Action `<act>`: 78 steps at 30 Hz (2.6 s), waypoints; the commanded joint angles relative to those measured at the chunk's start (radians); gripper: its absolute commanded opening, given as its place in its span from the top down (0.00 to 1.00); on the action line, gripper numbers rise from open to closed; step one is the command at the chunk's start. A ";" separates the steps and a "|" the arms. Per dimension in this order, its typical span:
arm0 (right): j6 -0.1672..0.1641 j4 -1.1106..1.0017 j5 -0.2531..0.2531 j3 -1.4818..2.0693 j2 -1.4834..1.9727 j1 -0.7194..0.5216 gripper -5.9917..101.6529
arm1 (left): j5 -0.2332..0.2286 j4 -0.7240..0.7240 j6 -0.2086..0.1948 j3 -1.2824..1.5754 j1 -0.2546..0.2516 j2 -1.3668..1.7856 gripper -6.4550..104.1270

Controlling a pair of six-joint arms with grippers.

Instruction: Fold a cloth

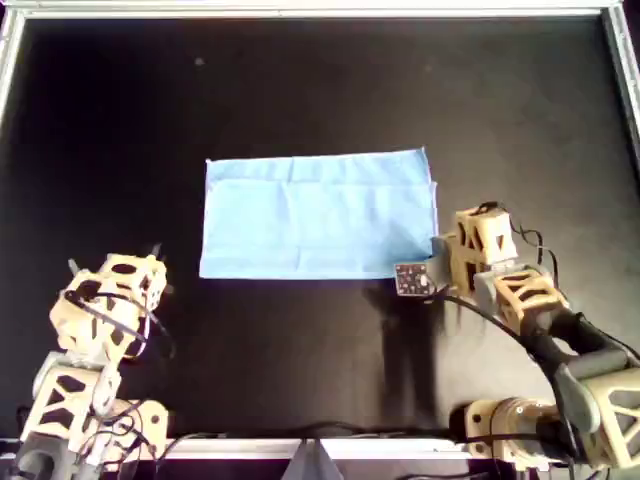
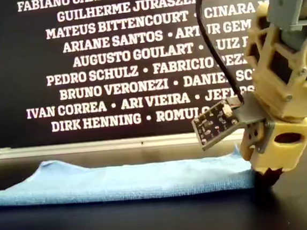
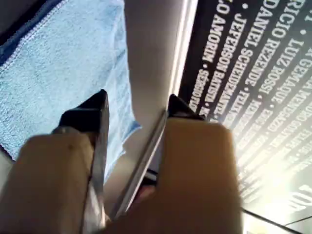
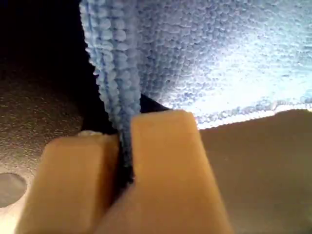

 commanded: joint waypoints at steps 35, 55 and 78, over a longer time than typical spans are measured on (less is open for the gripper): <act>0.006 -0.021 0.011 -0.466 0.060 0.365 0.96 | -0.008 -0.008 0.005 -0.012 0.009 0.012 0.56; -0.011 -0.021 0.011 -1.298 -0.647 0.600 0.96 | -0.011 -0.006 0.005 -0.012 0.012 0.002 0.56; 0.000 -0.021 0.011 -1.689 -1.019 0.736 0.94 | -0.011 -0.006 0.005 -0.012 0.014 0.002 0.56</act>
